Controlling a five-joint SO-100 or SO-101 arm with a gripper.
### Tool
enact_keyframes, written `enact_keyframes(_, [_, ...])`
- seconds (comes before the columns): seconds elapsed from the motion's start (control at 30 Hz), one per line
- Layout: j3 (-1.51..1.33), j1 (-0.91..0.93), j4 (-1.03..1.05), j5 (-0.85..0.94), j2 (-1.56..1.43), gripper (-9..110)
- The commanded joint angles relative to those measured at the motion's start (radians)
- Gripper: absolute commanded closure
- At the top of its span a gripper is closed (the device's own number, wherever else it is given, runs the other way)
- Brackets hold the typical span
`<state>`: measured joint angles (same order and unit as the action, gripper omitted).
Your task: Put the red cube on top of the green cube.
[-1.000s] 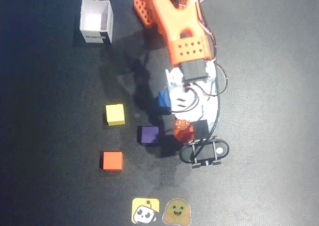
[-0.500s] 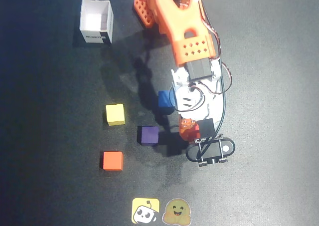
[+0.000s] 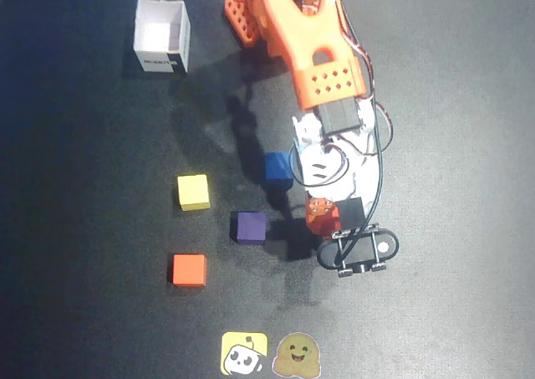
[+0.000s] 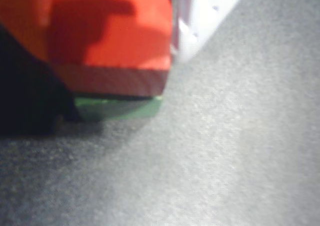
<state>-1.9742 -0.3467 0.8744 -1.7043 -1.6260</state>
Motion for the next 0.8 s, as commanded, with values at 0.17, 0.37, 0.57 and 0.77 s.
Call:
enact_keyframes(0.17, [-0.012, -0.006, -0.034, -0.017, -0.015, 94])
enact_keyframes(0.37, [-0.038, -0.009, -0.051, -0.040, -0.015, 94])
enact_keyframes(0.57, [-0.058, -0.008, -0.077, -0.066, -0.018, 92])
enact_keyframes(0.77, [-0.058, -0.009, -0.078, -0.086, -0.037, 90])
